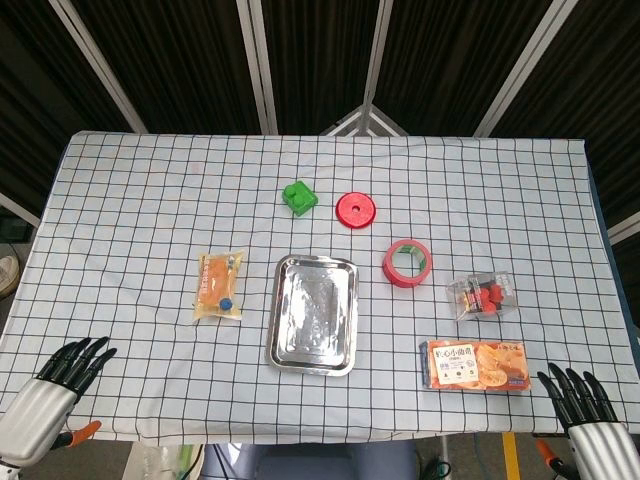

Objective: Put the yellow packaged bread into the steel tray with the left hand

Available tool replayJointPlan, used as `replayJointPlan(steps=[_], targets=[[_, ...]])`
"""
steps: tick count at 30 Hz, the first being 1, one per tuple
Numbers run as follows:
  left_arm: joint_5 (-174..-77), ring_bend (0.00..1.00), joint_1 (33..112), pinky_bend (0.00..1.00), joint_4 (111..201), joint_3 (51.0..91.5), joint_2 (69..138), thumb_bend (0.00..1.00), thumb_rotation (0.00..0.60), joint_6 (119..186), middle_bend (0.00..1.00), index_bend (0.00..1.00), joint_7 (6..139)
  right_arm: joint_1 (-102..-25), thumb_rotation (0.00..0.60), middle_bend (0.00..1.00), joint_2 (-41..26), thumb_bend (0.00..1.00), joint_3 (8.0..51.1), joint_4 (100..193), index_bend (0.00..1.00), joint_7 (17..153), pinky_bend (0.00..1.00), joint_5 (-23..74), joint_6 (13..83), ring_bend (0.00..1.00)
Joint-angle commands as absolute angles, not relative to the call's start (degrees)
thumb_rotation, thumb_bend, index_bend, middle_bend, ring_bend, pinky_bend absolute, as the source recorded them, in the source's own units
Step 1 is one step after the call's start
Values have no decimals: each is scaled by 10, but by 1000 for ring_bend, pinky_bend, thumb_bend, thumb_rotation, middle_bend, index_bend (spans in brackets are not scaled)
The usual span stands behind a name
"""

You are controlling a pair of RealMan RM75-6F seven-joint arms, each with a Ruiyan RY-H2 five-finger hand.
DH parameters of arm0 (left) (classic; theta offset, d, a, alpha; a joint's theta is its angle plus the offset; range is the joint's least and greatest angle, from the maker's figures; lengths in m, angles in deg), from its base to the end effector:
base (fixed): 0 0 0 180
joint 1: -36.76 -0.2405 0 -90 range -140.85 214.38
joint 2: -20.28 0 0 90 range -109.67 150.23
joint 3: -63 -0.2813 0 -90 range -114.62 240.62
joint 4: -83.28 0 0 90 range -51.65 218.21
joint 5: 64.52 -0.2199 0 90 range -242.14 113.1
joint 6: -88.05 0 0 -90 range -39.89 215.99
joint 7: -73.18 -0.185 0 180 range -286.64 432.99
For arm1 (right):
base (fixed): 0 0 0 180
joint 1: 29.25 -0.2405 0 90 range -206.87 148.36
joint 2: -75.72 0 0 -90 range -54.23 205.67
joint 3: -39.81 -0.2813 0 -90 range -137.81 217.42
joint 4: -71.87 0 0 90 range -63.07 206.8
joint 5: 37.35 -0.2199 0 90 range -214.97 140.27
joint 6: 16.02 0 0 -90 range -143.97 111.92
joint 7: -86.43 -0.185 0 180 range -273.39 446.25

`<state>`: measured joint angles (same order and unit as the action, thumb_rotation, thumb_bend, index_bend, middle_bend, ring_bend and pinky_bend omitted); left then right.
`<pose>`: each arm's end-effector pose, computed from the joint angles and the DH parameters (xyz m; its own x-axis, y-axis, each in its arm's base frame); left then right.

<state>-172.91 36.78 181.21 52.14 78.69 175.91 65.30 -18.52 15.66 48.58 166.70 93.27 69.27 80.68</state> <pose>-0.2925 0.1316 0.1319 0.5186 0.1802 0.8358 0.8358 -0.3131 -0.4510 -0.3144 -0.0875 0.1577 0.4870 -0.0999 0.8677 -0.8720 -0.1128 0.4764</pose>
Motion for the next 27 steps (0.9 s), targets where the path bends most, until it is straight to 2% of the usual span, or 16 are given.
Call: replayJointPlan(steps=[1,6,9,15,23,27], targets=[[-1728,0,368,99,1812,522,787,4,600,1758,6,0,653,-185,600,0,156,298,486,1667,0,933,0,692,806,0],[-1725,0,375,93,1806,528,796,4,600,1748,0,0,648,-188,600,0,156,297,486,1669,0,936,0,692,800,0],[-1726,0,397,57,1787,547,821,4,600,1729,0,0,641,-192,600,0,157,297,484,1674,0,930,0,687,795,0],[-1714,0,482,43,1761,602,848,4,600,1649,0,0,649,-207,600,0,163,297,472,1679,0,914,0,655,768,0],[-1643,0,580,34,1722,670,893,3,600,1536,0,0,616,-234,600,0,168,298,451,1689,0,908,0,602,718,0],[-1593,0,619,31,1713,688,918,0,600,1465,0,0,598,-244,600,0,172,297,441,1688,0,891,0,569,698,0]])
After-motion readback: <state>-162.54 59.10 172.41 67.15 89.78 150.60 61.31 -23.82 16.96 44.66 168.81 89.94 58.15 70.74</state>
